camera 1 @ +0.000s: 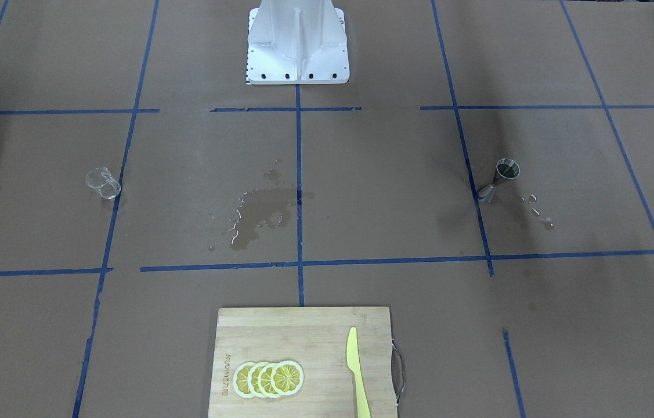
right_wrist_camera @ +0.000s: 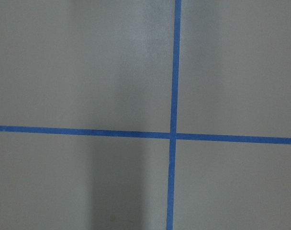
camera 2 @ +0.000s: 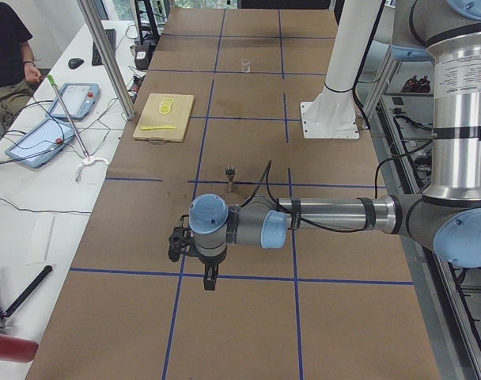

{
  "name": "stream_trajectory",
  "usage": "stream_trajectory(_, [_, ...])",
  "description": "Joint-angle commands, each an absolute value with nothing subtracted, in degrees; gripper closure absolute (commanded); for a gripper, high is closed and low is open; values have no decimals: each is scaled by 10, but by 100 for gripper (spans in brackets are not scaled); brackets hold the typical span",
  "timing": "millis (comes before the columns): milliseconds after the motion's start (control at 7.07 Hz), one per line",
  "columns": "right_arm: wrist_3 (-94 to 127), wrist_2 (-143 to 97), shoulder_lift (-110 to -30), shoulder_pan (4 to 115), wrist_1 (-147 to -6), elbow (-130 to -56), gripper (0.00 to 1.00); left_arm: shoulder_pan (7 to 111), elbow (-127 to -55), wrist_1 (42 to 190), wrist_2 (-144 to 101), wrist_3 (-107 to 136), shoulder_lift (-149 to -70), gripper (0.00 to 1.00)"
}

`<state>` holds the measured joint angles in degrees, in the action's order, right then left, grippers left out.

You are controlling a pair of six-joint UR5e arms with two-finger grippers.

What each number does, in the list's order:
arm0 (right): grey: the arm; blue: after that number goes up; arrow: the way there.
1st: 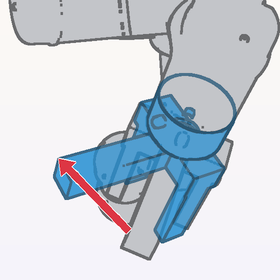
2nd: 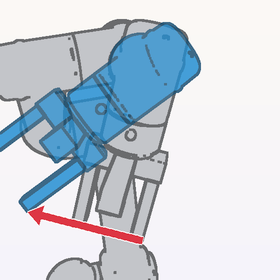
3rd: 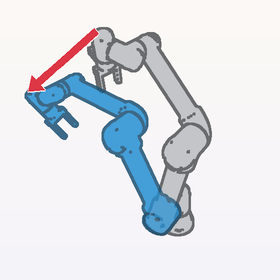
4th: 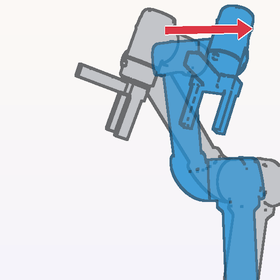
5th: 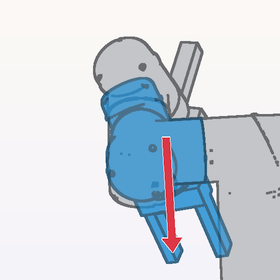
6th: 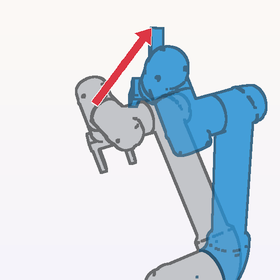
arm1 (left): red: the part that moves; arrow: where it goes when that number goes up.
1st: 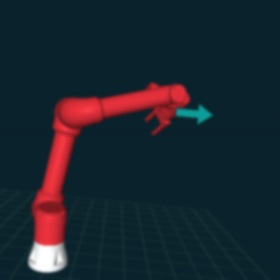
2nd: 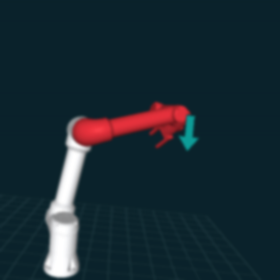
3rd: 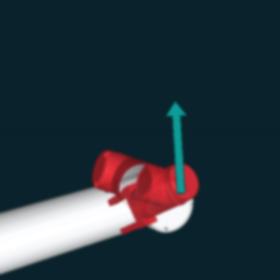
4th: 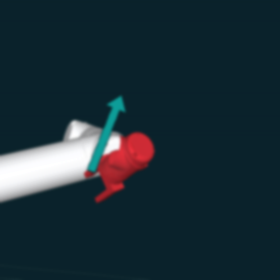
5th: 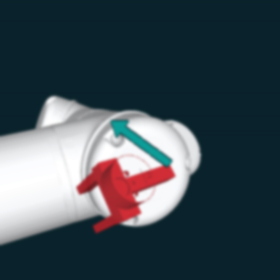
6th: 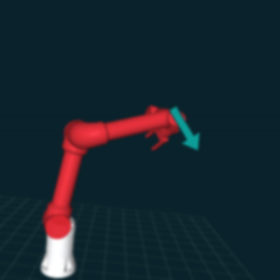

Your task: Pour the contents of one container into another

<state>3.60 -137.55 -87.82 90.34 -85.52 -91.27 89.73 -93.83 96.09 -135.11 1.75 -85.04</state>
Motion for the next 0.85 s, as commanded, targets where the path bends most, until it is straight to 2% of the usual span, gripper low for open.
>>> stream_trajectory(0, [36,-1375,-878,904,-855,-912,0,896,-938,961,-1348,18,-851,0])
stream_trajectory(707, [37,-1370,-879,904,-855,-909,0,896,-934,961,-1346,18,-849,0])
